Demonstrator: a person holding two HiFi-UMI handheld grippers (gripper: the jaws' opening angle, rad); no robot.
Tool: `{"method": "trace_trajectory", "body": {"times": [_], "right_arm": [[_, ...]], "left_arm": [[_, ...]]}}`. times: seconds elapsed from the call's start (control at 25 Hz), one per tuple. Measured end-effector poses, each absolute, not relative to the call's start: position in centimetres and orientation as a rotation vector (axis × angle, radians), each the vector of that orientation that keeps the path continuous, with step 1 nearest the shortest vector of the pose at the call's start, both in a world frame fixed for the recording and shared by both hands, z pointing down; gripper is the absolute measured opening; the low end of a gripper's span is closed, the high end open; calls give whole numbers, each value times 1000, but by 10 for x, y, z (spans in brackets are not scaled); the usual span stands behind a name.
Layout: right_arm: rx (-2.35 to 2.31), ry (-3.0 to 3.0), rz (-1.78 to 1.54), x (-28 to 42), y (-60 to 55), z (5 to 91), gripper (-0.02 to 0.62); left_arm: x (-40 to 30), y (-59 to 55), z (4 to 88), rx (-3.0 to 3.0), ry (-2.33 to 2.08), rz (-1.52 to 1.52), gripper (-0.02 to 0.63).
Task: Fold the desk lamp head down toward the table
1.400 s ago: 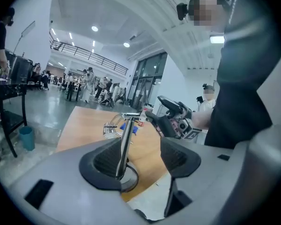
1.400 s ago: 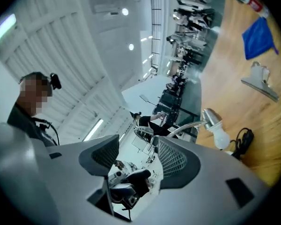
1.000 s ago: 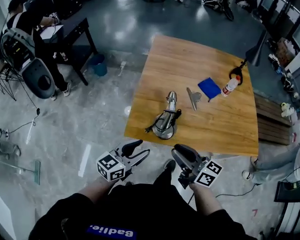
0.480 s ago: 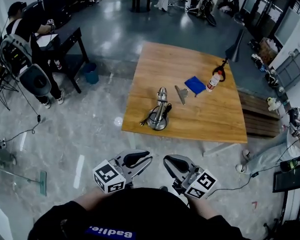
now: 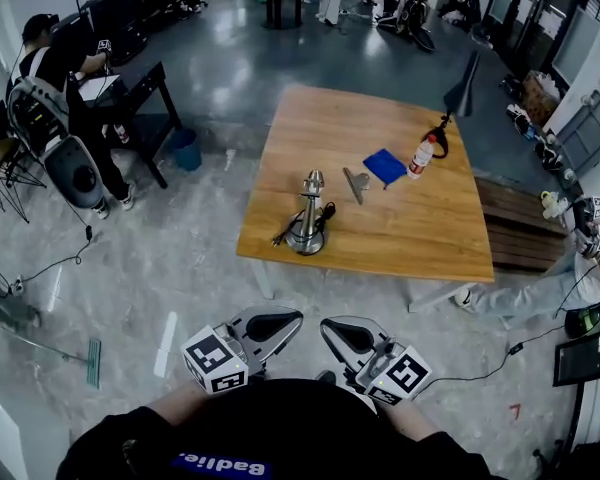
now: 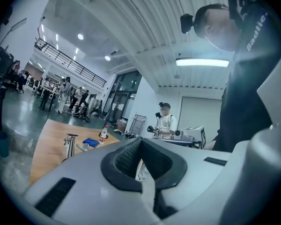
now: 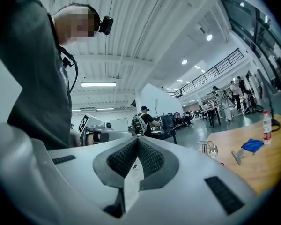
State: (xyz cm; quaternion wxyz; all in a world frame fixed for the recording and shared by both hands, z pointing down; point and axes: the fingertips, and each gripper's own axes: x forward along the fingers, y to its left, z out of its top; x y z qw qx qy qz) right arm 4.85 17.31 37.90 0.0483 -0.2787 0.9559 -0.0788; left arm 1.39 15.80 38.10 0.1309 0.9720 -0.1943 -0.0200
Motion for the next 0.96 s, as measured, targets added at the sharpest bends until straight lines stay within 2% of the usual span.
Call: {"method": "trace_trajectory", "body": {"times": [0.96], "right_arm": [[-847,2952,-292,49,186,387,5]], "left_arm": [[14,166,389,2804,-633,-33,8]]}}
